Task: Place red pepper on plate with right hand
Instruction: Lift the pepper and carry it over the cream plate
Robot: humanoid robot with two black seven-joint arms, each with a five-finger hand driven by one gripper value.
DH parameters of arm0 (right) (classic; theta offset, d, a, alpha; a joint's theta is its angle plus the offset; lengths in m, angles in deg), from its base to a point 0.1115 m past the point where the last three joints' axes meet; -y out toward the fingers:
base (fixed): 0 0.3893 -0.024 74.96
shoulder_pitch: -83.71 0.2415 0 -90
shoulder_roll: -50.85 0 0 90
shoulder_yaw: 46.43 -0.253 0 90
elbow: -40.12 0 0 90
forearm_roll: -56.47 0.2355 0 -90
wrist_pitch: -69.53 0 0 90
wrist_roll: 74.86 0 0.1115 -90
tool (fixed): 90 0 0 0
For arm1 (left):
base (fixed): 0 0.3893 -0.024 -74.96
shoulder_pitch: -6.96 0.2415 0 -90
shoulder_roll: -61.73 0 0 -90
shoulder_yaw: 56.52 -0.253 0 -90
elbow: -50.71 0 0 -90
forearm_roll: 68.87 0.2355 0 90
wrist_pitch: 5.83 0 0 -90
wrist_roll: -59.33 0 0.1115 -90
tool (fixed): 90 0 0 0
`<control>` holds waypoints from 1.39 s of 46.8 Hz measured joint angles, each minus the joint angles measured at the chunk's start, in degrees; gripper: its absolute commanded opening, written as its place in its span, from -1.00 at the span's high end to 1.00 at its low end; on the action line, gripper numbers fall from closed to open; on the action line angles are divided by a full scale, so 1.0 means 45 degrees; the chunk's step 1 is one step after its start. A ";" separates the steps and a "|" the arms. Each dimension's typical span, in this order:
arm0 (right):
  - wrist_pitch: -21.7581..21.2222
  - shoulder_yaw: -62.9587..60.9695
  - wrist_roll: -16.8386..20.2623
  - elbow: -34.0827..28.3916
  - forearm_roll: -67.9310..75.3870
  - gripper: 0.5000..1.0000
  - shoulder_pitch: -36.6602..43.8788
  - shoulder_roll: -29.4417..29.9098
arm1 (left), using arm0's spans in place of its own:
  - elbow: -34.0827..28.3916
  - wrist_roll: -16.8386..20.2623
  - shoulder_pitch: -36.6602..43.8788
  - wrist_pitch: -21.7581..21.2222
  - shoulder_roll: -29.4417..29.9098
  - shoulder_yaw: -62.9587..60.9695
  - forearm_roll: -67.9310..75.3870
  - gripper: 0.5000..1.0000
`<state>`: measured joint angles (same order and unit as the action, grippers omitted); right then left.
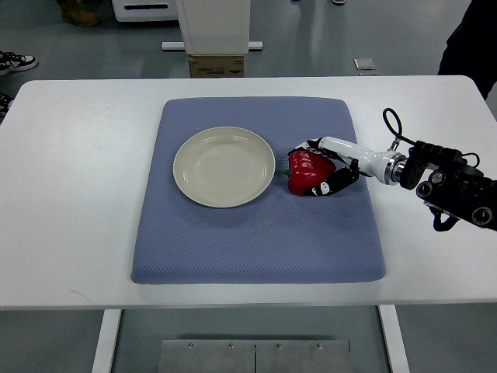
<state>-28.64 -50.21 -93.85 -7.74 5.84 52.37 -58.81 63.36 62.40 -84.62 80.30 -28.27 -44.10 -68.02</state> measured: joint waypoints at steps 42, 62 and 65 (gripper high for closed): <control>0.0387 -0.0355 0.1376 0.0246 0.0283 1.00 0.2062 0.1301 | -0.0001 -0.0002 0.0001 0.0001 0.0000 -0.0003 0.0001 -1.00; 0.0387 -0.0352 0.2777 0.1151 0.0509 1.00 0.2631 0.3749 | 0.0000 -0.0001 -0.0002 0.0001 0.0000 -0.0003 0.0006 -1.00; 0.0400 -0.0352 0.2939 0.1195 0.0508 1.00 0.2638 0.4078 | -0.0001 -0.0002 0.0001 0.0001 0.0000 -0.0005 0.0004 -1.00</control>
<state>-26.84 -51.80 -80.63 -2.37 8.13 64.24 -40.46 63.36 62.40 -84.62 80.31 -28.27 -44.13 -68.00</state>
